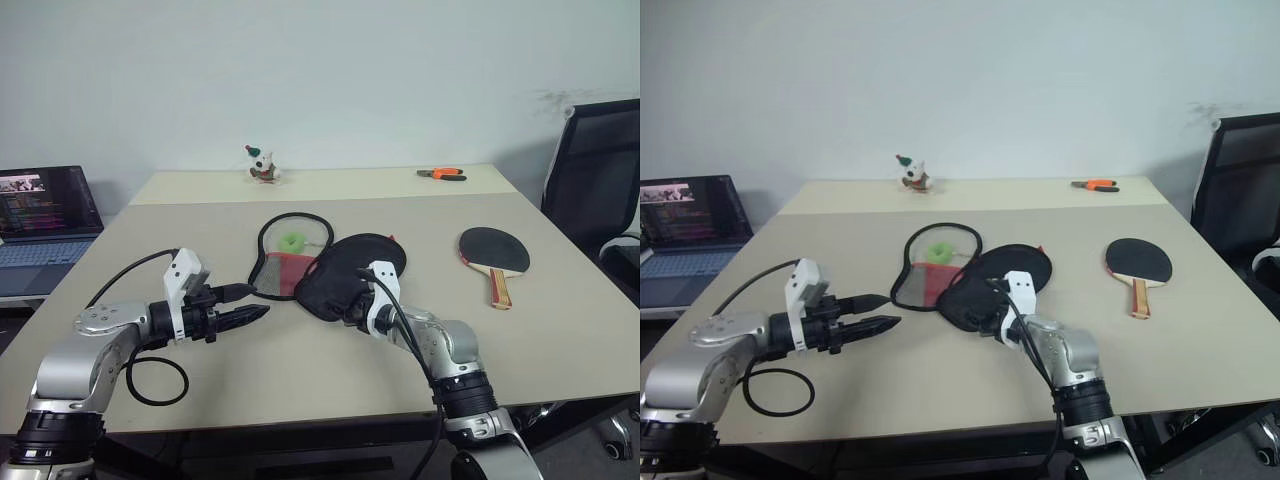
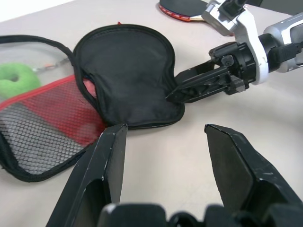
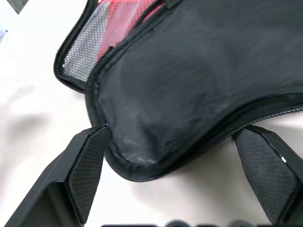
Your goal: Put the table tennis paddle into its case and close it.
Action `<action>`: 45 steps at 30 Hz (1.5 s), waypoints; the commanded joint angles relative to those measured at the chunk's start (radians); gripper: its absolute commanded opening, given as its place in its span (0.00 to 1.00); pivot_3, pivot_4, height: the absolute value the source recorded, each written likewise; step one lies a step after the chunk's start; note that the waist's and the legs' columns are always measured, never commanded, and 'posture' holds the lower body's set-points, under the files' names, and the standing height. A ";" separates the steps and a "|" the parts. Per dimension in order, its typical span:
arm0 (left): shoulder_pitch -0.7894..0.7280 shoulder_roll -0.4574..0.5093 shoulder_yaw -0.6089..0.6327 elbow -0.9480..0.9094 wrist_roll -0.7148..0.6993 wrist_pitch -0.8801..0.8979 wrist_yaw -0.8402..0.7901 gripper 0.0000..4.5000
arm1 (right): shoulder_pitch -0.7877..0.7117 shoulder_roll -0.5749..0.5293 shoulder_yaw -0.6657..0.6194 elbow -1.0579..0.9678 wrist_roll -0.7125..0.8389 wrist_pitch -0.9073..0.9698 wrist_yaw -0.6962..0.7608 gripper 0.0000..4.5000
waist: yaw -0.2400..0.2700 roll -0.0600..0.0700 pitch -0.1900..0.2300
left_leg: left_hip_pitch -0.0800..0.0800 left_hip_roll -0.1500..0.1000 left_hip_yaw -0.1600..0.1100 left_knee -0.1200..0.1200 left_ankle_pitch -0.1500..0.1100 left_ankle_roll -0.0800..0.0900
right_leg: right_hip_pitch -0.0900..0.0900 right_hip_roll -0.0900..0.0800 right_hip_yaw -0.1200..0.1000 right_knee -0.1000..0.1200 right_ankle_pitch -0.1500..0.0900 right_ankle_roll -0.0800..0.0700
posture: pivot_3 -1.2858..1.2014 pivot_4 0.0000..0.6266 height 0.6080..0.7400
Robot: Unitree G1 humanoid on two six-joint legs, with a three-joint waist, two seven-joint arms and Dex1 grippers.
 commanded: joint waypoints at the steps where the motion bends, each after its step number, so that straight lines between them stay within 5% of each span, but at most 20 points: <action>1: 0.010 0.017 0.033 -0.054 -0.024 -0.002 0.007 0.64 | -0.020 0.020 -0.016 -0.023 0.023 0.018 -0.005 0.73 | 0.000 0.000 0.000 | 0.000 0.000 0.000 0.000 0.000 0.000 | 0.000 0.000 0.000 0.000 0.000 0.000 | 0.52 0.24 1.00; 8: 0.027 0.012 0.034 -0.074 -0.031 -0.001 0.016 0.64 | -0.025 0.044 -0.047 -0.014 0.029 0.048 -0.029 0.18 | 0.003 0.000 0.000 | -0.001 0.000 0.000 0.000 0.000 0.000 | 0.000 -0.001 0.000 -0.001 0.000 0.000 | 0.52 0.24 1.00; 11: 0.035 0.016 0.035 -0.084 -0.036 0.001 0.016 0.64 | -0.037 0.005 -0.064 -0.026 0.045 0.096 -0.003 0.01 | 0.003 0.000 0.000 | -0.001 0.000 0.000 0.000 0.000 0.000 | 0.000 -0.001 0.000 -0.001 0.000 0.000 | 0.52 0.24 1.00; 19: 0.090 0.015 0.030 -0.157 -0.059 0.015 0.020 0.64 | -0.112 -0.305 -0.031 0.010 0.083 0.238 0.223 0.01 | 0.009 0.000 0.000 | -0.001 -0.001 0.001 0.000 0.000 0.000 | 0.000 0.000 0.000 -0.001 0.000 0.000 | 0.52 0.24 1.00; 28: 0.101 0.000 0.011 -0.203 -0.078 0.032 0.038 0.64 | -0.261 -0.604 0.257 0.258 -0.050 0.089 0.612 0.01 | 0.006 0.000 0.001 | -0.001 -0.002 0.003 0.000 0.000 0.000 | 0.000 0.003 0.000 -0.001 0.000 0.000 | 0.52 0.24 1.00; 35: 0.098 -0.006 0.003 -0.213 -0.075 0.029 0.045 0.64 | -0.416 -0.661 0.380 0.587 -0.222 -0.132 0.801 0.01 | 0.008 0.000 0.001 | -0.001 -0.002 0.003 0.000 0.000 0.000 | -0.001 0.003 0.000 -0.002 0.000 0.000 | 0.52 0.24 1.00; 45: 0.090 -0.016 -0.004 -0.210 -0.068 0.018 0.058 0.64 | -0.549 -0.621 0.345 0.892 -0.344 -0.308 0.825 0.01 | 0.009 0.000 0.001 | -0.001 -0.001 0.003 0.000 0.000 0.000 | 0.000 0.002 0.000 -0.001 0.000 0.000 | 0.52 0.24 1.00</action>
